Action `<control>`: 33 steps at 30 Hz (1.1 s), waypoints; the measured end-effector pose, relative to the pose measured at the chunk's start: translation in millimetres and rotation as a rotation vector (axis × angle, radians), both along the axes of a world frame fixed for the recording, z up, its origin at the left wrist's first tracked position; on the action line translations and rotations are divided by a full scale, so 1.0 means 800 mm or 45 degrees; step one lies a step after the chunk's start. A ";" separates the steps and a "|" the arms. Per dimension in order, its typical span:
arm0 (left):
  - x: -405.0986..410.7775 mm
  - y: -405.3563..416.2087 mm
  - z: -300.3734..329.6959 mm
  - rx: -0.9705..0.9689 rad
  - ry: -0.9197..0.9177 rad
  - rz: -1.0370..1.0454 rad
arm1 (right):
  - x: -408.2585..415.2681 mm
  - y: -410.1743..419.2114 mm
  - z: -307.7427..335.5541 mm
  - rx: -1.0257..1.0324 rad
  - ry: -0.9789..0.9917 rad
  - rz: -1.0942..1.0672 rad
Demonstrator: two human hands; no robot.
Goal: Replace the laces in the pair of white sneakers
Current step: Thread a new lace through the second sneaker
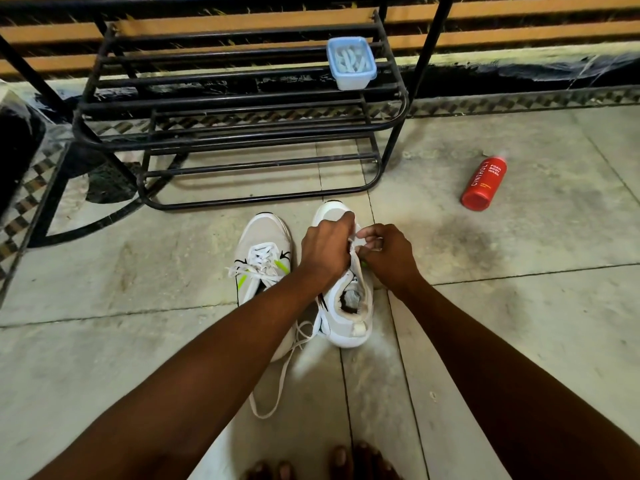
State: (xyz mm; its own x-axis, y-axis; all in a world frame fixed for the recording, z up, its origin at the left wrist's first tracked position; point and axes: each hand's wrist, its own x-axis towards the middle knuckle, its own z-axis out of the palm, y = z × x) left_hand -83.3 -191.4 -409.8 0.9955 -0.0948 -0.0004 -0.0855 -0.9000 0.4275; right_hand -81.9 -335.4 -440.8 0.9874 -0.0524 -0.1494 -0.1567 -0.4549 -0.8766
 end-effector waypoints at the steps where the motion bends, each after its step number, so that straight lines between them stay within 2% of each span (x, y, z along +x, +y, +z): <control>1: 0.004 -0.001 -0.001 0.010 0.015 -0.001 | 0.000 0.001 -0.001 0.002 -0.003 0.000; 4: 0.009 0.002 -0.002 -0.016 0.083 0.046 | -0.002 0.002 -0.004 0.003 -0.021 -0.007; 9: 0.003 -0.001 0.000 0.111 0.049 0.022 | -0.004 0.002 -0.006 -0.008 -0.052 -0.025; 12: 0.002 -0.005 -0.004 0.128 0.103 0.010 | -0.005 0.003 -0.006 -0.032 -0.073 -0.018; 15: -0.001 -0.004 -0.013 0.035 0.171 0.038 | -0.006 0.003 -0.008 -0.066 -0.105 0.004; 20: -0.010 -0.002 -0.018 -0.101 0.116 0.064 | -0.006 0.004 -0.009 -0.114 -0.093 -0.028; 22: -0.007 -0.003 -0.015 -0.048 0.108 0.034 | -0.007 0.006 -0.006 -0.115 -0.111 -0.017; 25: -0.004 -0.008 -0.009 0.189 0.126 -0.091 | -0.009 0.007 -0.003 -0.116 -0.130 -0.006; 28: -0.001 -0.009 -0.008 0.333 0.150 -0.109 | -0.010 0.006 -0.007 -0.125 -0.139 -0.006; 31: 0.002 -0.007 -0.007 0.358 0.121 -0.136 | -0.012 0.006 -0.008 -0.120 -0.125 -0.016; 33: 0.002 -0.005 -0.005 0.262 0.096 -0.112 | -0.013 0.006 -0.005 -0.117 -0.122 -0.011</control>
